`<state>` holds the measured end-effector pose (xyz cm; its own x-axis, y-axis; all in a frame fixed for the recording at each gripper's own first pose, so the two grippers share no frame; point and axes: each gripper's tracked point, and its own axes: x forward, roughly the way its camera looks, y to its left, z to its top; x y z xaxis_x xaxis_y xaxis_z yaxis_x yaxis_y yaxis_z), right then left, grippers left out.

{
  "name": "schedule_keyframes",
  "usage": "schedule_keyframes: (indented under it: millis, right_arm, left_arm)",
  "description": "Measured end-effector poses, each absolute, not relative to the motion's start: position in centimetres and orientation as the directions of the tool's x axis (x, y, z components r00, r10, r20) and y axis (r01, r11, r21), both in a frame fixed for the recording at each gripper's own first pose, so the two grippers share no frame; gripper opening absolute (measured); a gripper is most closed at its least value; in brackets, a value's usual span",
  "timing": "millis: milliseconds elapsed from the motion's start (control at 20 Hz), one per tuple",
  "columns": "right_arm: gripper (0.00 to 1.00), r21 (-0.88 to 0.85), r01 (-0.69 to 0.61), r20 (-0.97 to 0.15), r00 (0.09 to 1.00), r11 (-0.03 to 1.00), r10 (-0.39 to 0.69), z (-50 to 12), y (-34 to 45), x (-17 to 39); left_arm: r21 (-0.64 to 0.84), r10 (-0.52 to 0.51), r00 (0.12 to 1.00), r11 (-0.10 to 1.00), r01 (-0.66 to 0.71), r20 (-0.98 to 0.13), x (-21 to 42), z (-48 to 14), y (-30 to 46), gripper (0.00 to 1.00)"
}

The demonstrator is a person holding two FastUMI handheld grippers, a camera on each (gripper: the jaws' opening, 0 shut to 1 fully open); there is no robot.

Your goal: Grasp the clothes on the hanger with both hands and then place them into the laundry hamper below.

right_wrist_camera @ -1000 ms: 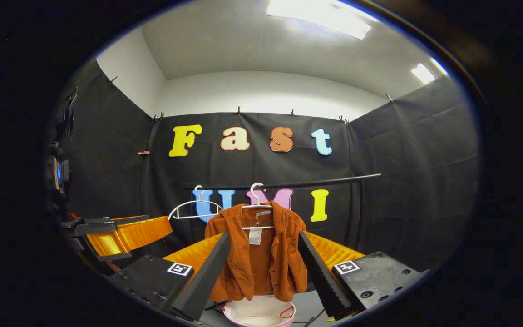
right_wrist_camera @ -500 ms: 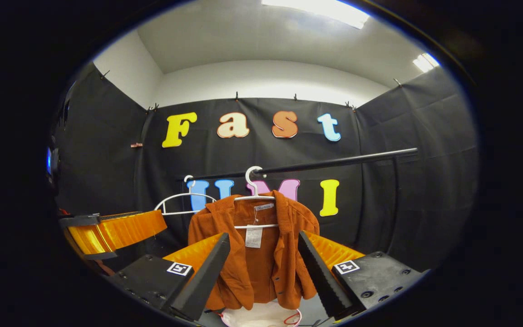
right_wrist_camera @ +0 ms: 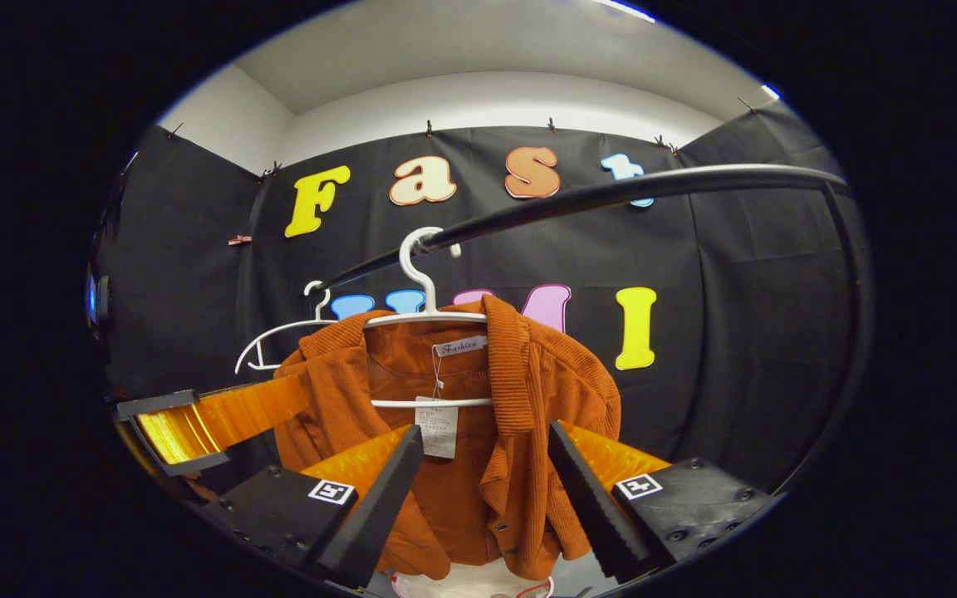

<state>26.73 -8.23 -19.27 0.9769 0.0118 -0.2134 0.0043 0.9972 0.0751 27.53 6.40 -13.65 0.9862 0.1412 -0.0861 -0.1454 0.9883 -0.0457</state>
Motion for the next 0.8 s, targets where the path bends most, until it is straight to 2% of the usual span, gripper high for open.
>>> schedule_keyframes:
  millis: [150, 300, 400, 650, 800]
  right_arm:
    - [0.98, 0.085, -0.017, -0.245, 0.969, 0.996, 0.038, -21.4, -8.5, 28.6]
    - [1.00, 0.095, -0.036, -0.279, 0.958, 0.995, 0.062, -23.2, -8.6, 29.5]
    - [0.98, 0.116, -0.050, -0.293, 0.953, 0.992, 0.082, -23.9, -8.4, 29.9]
    - [0.98, 0.119, -0.052, -0.306, 0.948, 0.992, 0.086, -25.2, -8.6, 31.1]
    - [0.98, 0.126, -0.008, -0.334, 0.941, 0.992, 0.050, -26.6, -9.4, 31.5]
  left_arm:
    - [-0.015, 0.199, 0.975, 0.979, -0.202, -0.102, 29.5, -15.1, 8.4, 0.91]
    - [-0.029, 0.232, 0.967, 0.971, -0.237, -0.108, 30.3, -16.1, 10.2, 0.91]
    - [-0.062, 0.211, 0.970, 0.974, -0.220, -0.124, 30.8, -16.9, 10.3, 0.92]
    - [-0.117, 0.079, 0.988, 0.989, -0.095, -0.132, 32.3, -17.4, 6.3, 0.91]
    - [-0.073, 0.085, 0.986, 0.993, -0.096, -0.141, 33.4, -18.0, 5.6, 0.91]
